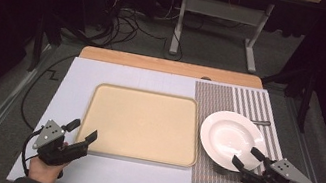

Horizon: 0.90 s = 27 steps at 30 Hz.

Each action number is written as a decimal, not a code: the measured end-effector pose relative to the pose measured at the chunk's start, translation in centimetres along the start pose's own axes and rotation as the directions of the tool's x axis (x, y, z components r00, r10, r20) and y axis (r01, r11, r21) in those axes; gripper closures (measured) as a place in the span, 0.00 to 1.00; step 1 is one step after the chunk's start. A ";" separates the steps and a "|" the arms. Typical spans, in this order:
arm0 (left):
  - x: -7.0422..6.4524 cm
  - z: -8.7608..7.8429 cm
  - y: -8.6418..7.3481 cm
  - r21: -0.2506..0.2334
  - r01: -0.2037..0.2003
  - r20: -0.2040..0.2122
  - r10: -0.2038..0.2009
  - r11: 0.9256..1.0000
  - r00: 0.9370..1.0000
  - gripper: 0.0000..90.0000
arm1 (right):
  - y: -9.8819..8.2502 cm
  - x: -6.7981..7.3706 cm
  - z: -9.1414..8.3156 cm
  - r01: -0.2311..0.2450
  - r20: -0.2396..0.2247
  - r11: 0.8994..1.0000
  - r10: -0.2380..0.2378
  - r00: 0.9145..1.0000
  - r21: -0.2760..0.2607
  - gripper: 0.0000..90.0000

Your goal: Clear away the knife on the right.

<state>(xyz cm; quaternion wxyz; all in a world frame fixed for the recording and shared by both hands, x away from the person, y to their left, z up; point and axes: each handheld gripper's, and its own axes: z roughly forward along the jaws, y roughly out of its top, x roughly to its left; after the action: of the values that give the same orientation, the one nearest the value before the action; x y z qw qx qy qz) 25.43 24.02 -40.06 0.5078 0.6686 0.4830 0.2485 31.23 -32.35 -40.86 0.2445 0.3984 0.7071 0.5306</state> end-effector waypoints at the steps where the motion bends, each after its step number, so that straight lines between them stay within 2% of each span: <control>1: 0.0 0.0 0.0 0.000 0.002 0.000 -0.002 1.000 1.000 0.32 | 0.1 0.0 0.0 -0.005 -0.001 1.000 0.005 1.000 0.002 0.24; 6: 0.0 0.0 0.0 0.002 0.003 0.002 -0.003 1.000 1.000 0.32 | 0.5 -0.2 0.1 -0.031 -0.008 1.000 0.031 1.000 -0.003 0.24; 14: 0.0 0.2 0.0 0.003 0.002 0.004 -0.002 1.000 1.000 0.32 | 1.8 -1.0 0.5 -0.004 0.012 1.000 0.004 1.000 -0.013 0.25; 18: 0.1 0.2 0.0 0.002 0.004 0.005 -0.004 1.000 1.000 0.32 | 2.2 -1.4 0.7 -0.008 0.018 1.000 0.008 1.000 -0.025 0.26; 27: 0.0 0.3 0.0 0.006 0.003 0.010 -0.003 1.000 1.000 0.32 | 2.7 -1.9 1.4 -0.009 0.016 1.000 0.009 1.000 -0.010 0.25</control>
<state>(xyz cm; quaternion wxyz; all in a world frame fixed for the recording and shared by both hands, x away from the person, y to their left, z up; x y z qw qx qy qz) 25.68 23.89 -40.20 0.5086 0.6706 0.4822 0.2432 34.21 -32.79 -38.95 0.2495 0.4046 0.7008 0.5319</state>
